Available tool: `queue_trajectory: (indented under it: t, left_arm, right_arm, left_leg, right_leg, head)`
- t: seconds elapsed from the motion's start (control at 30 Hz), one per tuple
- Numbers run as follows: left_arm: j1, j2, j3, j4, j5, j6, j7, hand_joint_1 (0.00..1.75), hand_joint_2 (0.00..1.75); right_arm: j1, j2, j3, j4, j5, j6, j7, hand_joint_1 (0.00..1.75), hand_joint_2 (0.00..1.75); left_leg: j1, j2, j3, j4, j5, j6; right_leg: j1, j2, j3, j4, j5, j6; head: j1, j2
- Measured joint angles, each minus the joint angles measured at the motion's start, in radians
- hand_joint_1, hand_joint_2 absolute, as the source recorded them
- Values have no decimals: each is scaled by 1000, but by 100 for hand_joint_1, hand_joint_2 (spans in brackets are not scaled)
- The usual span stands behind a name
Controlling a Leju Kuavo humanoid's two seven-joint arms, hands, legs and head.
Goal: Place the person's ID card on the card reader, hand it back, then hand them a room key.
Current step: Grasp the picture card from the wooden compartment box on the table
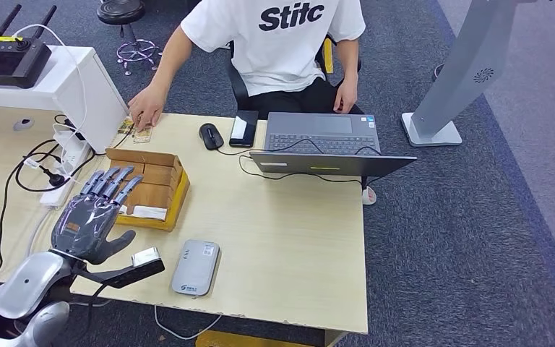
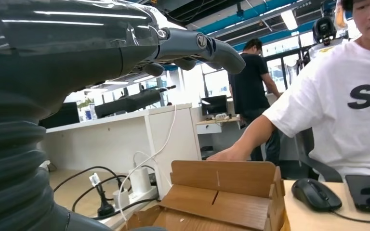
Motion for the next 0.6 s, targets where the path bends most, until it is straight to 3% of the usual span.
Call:
queue_trajectory:
  t: [0.17,0.4,0.6]
  left_arm:
    - [13,-11,0,14,-87,21,47,0,175]
    - [-5,-68,0,115,-171,63,112,0,175]
    - [-29,-106,10,206,-183,67,120,0,175]
  right_arm:
    - [0,3,-6,0,8,0,2,0,175]
    - [-1,3,-6,0,21,0,11,0,175]
    - [-1,3,-6,0,32,0,21,0,175]
  left_leg:
    - [0,0,0,0,0,0]
    - [0,-1,0,0,0,0]
    - [0,0,0,0,0,0]
  right_leg:
    - [0,0,0,0,0,0]
    - [0,0,0,0,0,0]
    - [0,0,0,0,0,0]
  head:
    - [0,0]
    - [0,0]
    - [0,0]
